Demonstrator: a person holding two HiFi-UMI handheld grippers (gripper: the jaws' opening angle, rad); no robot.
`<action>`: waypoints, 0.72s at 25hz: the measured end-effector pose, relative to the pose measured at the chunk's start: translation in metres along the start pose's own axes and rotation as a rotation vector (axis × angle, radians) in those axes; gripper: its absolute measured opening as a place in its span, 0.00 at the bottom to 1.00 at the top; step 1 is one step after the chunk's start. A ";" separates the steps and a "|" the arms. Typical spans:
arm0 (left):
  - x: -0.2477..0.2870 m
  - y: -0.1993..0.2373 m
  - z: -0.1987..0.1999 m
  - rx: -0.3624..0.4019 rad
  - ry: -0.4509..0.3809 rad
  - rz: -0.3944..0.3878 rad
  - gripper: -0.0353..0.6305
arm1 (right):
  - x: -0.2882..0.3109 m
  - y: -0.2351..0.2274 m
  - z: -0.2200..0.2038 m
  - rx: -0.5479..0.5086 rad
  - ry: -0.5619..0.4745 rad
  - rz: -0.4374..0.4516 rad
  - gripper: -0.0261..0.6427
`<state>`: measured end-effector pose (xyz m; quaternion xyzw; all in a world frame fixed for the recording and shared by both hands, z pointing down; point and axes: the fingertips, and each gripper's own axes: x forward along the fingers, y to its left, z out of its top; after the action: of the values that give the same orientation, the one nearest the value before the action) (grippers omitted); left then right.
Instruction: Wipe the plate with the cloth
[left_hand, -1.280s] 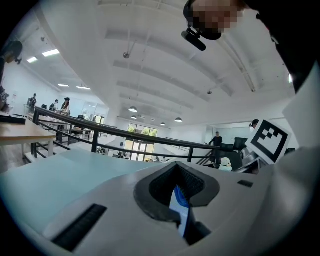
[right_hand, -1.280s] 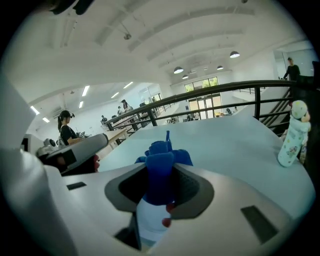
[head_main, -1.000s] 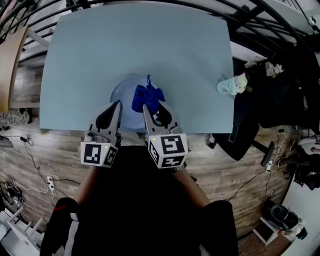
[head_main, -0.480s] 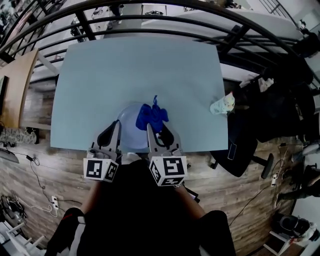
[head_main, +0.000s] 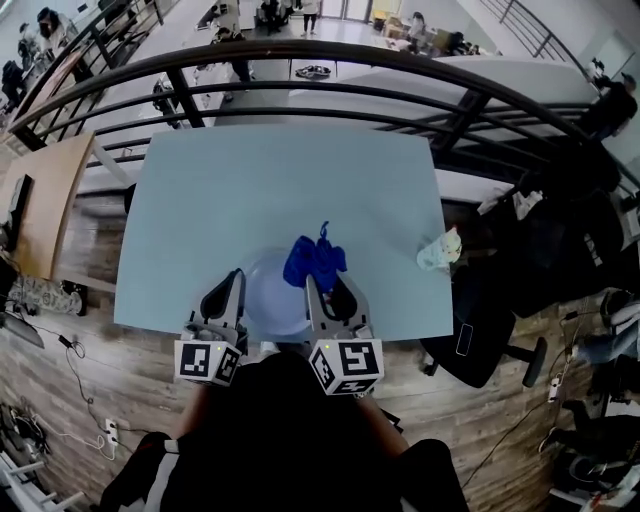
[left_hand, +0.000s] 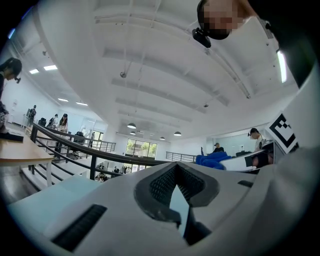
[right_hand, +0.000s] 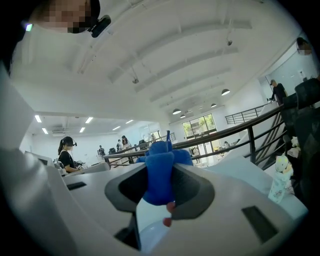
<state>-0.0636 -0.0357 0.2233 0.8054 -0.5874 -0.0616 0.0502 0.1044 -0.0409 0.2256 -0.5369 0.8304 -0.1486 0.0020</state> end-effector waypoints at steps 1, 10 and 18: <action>-0.001 0.001 0.001 0.000 -0.004 0.001 0.06 | -0.001 0.001 0.002 0.001 -0.007 0.006 0.22; 0.001 0.012 0.005 0.007 -0.023 0.019 0.06 | 0.001 0.000 0.006 -0.019 -0.032 0.008 0.22; 0.011 0.020 0.005 0.009 -0.034 0.025 0.06 | 0.015 0.001 0.002 -0.029 -0.014 0.002 0.22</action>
<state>-0.0797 -0.0522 0.2212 0.7969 -0.5986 -0.0723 0.0374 0.0980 -0.0542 0.2254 -0.5371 0.8330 -0.1327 0.0004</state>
